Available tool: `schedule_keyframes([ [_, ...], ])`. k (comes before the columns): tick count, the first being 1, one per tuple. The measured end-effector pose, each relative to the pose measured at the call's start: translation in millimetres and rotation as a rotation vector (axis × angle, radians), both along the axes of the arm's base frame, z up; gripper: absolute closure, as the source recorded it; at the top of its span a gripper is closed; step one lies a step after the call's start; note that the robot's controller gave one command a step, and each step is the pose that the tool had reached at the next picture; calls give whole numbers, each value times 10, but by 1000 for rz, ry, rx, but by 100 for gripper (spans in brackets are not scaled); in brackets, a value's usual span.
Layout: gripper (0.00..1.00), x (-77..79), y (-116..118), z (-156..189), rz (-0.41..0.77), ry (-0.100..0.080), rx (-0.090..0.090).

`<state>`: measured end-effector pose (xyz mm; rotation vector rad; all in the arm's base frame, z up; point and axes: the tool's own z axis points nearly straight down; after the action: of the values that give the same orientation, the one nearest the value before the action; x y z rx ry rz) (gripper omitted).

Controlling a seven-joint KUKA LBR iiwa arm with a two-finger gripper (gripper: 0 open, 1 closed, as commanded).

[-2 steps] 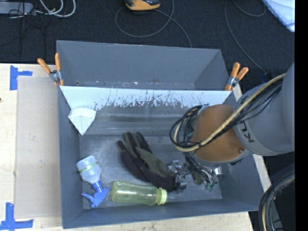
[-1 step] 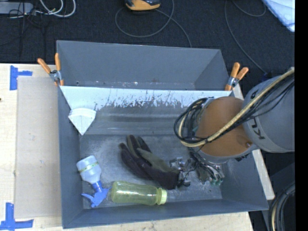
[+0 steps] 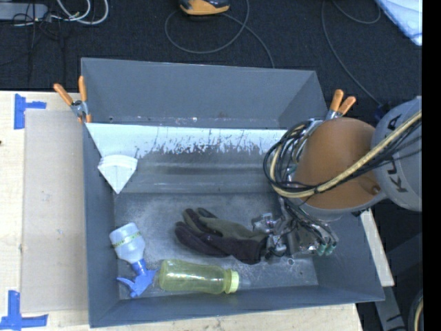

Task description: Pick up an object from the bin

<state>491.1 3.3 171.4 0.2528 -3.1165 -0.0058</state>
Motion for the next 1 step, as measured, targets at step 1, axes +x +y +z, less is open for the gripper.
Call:
schedule_keyframes([
  [1, 100, -11, -48, 539, 34, 3, 1],
])
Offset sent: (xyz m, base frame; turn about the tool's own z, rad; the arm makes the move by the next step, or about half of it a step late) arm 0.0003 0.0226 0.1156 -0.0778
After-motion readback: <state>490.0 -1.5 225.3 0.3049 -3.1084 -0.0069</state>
